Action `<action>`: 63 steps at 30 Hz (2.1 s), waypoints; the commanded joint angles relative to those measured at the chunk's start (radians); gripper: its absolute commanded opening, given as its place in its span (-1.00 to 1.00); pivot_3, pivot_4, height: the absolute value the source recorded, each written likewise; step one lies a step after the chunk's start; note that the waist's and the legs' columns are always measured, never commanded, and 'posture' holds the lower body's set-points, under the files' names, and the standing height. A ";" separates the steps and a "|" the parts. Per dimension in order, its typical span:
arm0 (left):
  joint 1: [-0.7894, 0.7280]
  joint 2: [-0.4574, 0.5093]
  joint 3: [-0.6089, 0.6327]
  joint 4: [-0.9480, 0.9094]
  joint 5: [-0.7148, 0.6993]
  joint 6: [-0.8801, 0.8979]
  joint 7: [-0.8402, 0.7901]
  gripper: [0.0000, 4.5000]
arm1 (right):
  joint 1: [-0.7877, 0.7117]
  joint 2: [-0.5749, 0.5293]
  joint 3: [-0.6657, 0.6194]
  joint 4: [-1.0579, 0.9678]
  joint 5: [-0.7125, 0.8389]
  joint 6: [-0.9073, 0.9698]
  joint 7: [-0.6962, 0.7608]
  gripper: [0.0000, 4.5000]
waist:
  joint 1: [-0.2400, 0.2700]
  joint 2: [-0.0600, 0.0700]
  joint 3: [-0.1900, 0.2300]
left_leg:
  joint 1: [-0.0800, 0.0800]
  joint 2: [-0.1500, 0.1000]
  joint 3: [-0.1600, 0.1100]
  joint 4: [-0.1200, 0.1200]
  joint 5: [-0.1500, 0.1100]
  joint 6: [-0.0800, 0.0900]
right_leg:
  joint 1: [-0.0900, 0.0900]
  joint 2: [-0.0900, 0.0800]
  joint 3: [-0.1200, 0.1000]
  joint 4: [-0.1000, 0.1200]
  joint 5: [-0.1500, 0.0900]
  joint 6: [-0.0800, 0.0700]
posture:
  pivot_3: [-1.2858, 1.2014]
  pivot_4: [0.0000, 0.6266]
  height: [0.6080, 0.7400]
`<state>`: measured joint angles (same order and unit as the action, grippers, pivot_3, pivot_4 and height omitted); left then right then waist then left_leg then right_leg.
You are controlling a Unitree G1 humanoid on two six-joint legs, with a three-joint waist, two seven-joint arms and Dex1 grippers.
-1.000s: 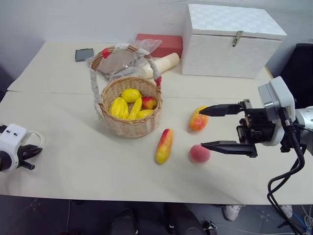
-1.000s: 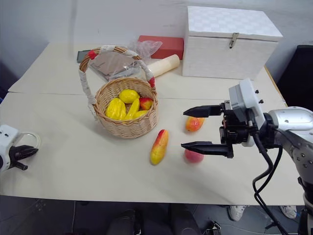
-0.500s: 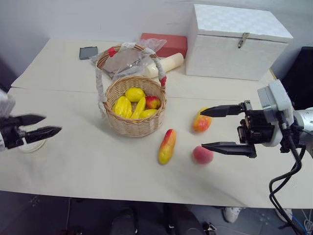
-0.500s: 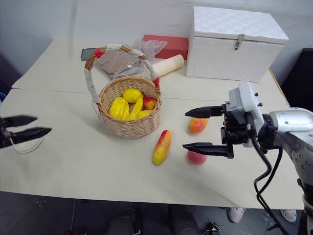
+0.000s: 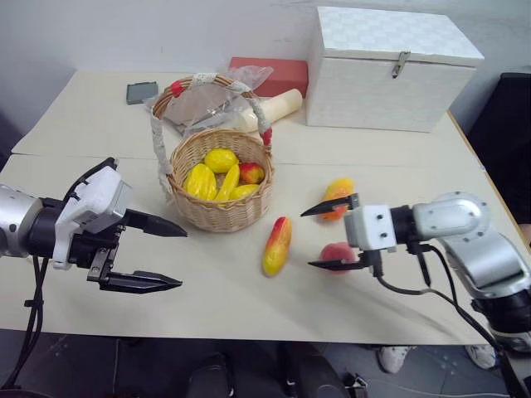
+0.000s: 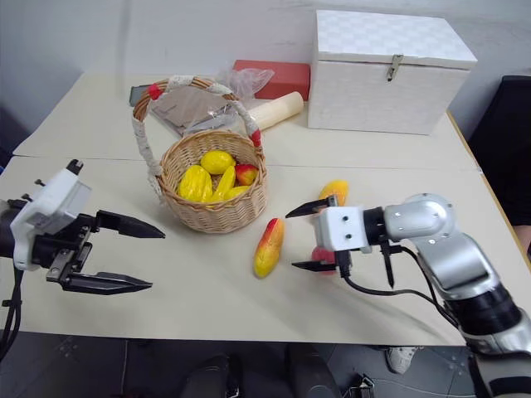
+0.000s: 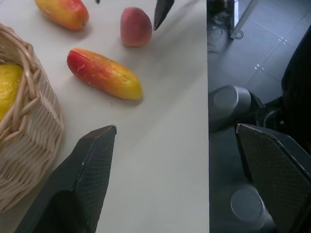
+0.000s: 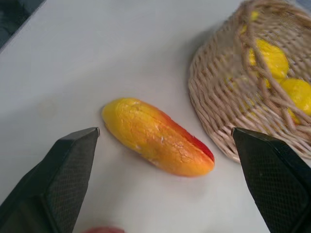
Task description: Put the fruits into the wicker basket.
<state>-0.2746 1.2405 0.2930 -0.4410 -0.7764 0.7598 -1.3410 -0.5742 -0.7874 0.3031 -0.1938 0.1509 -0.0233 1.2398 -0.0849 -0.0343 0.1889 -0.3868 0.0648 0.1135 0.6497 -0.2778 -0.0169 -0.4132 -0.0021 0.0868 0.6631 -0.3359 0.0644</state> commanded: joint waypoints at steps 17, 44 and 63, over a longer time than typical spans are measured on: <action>-0.031 -0.028 0.024 0.017 0.017 -0.055 0.069 0.87 | -0.164 0.243 0.164 0.332 -0.259 -0.237 -0.016 0.44 | -0.001 0.000 0.000 | 0.000 0.001 0.002 0.006 0.002 -0.004 | 0.000 0.000 0.001 0.006 0.000 0.000 | 0.03 -0.52 1.00; -0.037 -0.095 0.173 0.101 -0.072 0.017 0.177 0.87 | -0.583 0.555 -0.019 0.677 -0.105 0.055 -0.273 0.36 | -0.026 -0.002 0.000 | -0.003 0.001 0.000 0.004 0.003 -0.006 | -0.006 0.000 0.000 0.012 -0.002 -0.002 | 0.03 -0.52 1.00; -0.257 -0.186 -0.077 0.168 -0.045 -0.040 0.115 0.87 | 0.124 -0.150 -0.646 -0.180 0.478 0.733 0.050 0.78 | 0.013 -0.002 0.000 | -0.003 0.000 -0.002 0.000 0.001 -0.003 | -0.003 0.000 -0.001 0.004 -0.002 -0.001 | 0.03 -0.52 1.00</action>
<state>-0.5055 1.0550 0.2186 -0.2665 -0.8215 0.7379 -1.2122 -0.4883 -0.9015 -0.2411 -0.3268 0.5938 0.7205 1.2564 -0.0723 -0.0364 0.1893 -0.3894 0.0648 0.1121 0.6501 -0.2768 -0.0193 -0.4155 -0.0023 0.0863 0.6670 -0.3378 0.0642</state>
